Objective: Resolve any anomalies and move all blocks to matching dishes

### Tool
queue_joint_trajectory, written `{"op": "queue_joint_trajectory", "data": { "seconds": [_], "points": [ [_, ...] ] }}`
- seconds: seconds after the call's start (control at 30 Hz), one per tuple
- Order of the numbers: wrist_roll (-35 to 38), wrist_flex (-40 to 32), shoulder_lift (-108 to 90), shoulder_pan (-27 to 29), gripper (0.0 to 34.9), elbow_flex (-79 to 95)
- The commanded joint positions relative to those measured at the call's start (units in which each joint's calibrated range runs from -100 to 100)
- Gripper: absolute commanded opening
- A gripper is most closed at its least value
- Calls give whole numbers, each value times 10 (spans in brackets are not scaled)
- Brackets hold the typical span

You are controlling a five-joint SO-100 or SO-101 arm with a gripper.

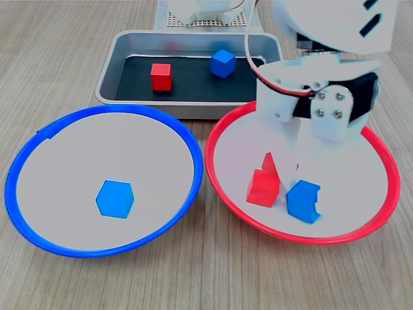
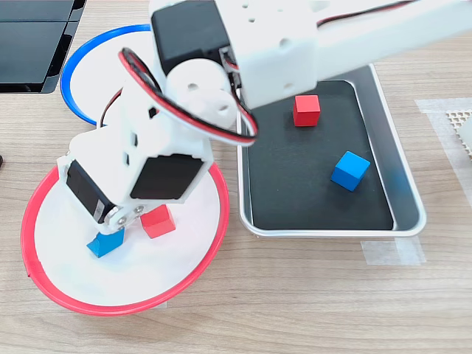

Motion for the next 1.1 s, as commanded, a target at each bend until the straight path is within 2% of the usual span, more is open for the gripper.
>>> {"op": "queue_joint_trajectory", "data": {
  "seconds": [0.0, 0.13, 0.3, 0.5, 0.67, 0.8, 0.83, 0.93, 1.07],
  "points": [
    [-3, 36, -69, 11, 6, -12],
    [-10, 110, -161, 37, 6, -8],
    [10, 176, -226, 108, 4, 2],
    [70, 171, -226, 223, 4, 59],
    [102, 122, -200, 277, 9, 100],
    [111, 86, -178, 299, 37, 110],
    [112, 81, -172, 305, 75, 108],
    [113, 81, -166, 311, 140, 104],
    [112, 99, -182, 312, 154, 117]
  ]
}}
